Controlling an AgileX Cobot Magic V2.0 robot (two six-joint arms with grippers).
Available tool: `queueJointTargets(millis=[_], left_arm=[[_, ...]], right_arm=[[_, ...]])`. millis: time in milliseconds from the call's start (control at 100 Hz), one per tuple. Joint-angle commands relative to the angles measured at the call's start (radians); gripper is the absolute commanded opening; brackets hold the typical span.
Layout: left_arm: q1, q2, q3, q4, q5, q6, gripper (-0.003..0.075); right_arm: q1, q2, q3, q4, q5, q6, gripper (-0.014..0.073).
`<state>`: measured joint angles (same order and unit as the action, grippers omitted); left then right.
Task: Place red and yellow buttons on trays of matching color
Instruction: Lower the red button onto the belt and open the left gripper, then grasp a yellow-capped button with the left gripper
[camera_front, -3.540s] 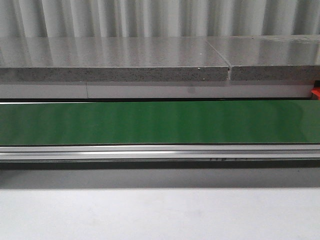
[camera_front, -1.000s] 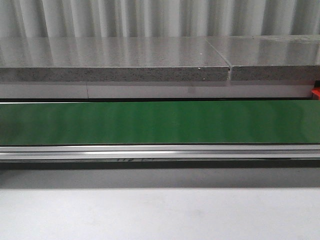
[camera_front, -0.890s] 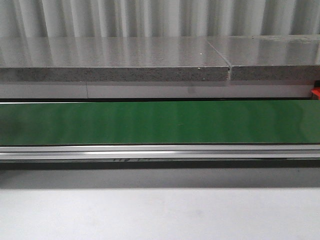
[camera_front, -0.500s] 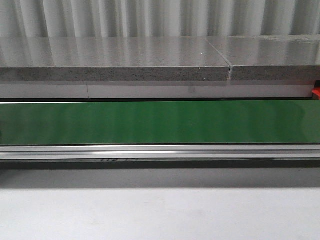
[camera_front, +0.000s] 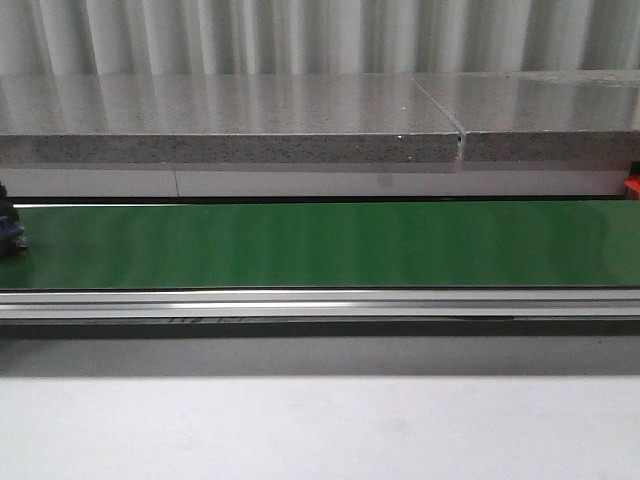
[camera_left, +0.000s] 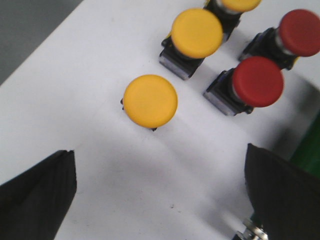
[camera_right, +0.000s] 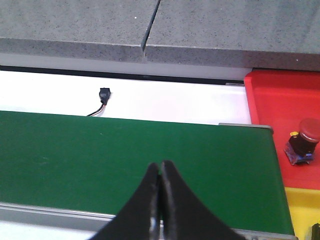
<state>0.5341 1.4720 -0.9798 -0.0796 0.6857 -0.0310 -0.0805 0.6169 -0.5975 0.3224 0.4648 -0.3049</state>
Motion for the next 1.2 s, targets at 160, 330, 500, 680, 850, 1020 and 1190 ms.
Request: queueJointTargets(millis=[160, 330, 500, 680, 850, 1020, 1190], left_arm=[[0.003, 0.033, -0.021, -0.004, -0.096, -0.014, 0.065], [0.006, 0.078, -0.021, 0.012, -0.139, -0.014, 0.065], [0.01, 0.129, -0.021, 0.026, -0.174, -0.014, 0.065], [0.041, 0.174, -0.023, 0.029, -0.213, -0.014, 0.065], [0.049, 0.217, -0.037, 0.029, -0.241, -0.014, 0.064], [0.049, 0.236, -0.04, 0.029, -0.27, -0.014, 0.0596], [0.047, 0.236, -0.04, 0.029, -0.305, -0.014, 0.0529]], right_arm=[[0.002, -0.001, -0.025, 0.01, -0.065, -0.012, -0.0069], [0.002, -0.001, -0.025, 0.01, -0.065, -0.012, -0.0069], [0.002, -0.001, -0.025, 0.01, -0.065, -0.012, -0.0069], [0.002, -0.001, -0.025, 0.01, -0.065, -0.012, -0.0069], [0.002, -0.001, -0.025, 0.01, -0.065, -0.012, -0.0069], [0.002, -0.001, -0.025, 0.01, -0.065, -0.012, -0.0069], [0.002, -0.001, -0.025, 0.01, -0.065, -0.012, -0.0069]])
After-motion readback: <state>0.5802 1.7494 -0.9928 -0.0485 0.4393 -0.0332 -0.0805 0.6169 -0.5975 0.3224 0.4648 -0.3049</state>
